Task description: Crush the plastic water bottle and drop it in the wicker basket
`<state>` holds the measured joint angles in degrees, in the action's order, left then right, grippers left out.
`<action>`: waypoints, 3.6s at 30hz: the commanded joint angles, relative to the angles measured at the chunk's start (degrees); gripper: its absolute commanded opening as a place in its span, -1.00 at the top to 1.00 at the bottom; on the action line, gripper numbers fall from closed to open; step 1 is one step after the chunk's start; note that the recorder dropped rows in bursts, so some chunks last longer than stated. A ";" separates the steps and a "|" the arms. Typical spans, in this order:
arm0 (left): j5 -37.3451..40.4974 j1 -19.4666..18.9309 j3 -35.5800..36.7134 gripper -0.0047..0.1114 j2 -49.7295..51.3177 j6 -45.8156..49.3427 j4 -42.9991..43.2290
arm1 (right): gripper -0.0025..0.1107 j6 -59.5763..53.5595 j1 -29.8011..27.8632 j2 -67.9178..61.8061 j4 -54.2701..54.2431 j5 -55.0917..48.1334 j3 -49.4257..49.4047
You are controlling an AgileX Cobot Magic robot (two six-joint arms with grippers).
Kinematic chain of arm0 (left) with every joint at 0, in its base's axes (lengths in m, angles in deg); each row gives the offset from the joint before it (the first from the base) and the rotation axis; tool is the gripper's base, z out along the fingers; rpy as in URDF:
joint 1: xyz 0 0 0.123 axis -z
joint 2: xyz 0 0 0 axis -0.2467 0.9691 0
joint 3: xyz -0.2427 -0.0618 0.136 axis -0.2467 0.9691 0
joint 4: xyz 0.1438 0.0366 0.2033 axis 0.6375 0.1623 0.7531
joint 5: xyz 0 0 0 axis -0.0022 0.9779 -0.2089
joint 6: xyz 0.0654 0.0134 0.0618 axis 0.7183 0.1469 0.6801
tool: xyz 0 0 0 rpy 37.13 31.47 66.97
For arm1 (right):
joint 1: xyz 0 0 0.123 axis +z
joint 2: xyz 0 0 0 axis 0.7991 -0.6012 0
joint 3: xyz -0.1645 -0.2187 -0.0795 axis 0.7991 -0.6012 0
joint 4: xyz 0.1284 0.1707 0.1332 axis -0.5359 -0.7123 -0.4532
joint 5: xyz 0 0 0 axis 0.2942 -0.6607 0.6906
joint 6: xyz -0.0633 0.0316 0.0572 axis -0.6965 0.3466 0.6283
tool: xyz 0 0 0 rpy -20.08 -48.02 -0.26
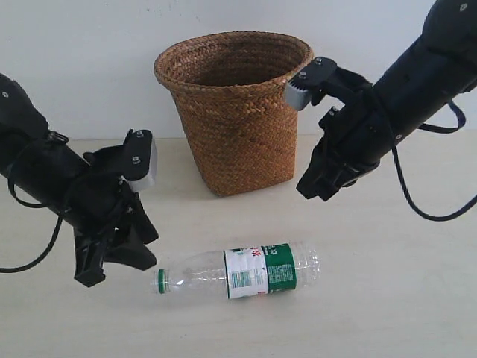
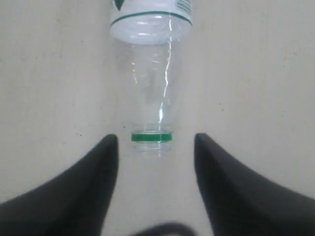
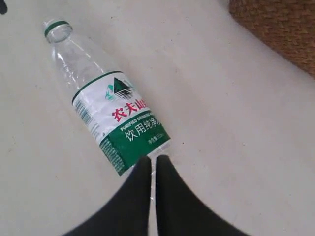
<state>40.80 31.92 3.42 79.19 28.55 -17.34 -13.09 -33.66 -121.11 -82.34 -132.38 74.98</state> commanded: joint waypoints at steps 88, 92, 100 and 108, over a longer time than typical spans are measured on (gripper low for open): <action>-10.33 2.45 -0.24 0.84 13.86 4.94 0.53 | 0.96 21.55 9.97 -19.31 -6.06 -3.44 9.31; -10.33 2.45 -0.24 0.84 13.86 4.94 0.53 | 0.96 23.10 9.97 -20.60 -2.86 -3.12 9.71; -9.80 2.45 -0.24 0.84 13.86 4.94 0.53 | 0.96 25.81 9.97 -25.83 2.08 -2.02 9.79; -9.65 2.45 -0.24 0.84 13.86 4.94 -0.27 | 0.96 27.42 9.85 -30.98 3.32 0.19 11.19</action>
<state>30.57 34.16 3.28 93.13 34.01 -17.05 13.27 -23.83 -147.42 -85.59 -135.82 86.64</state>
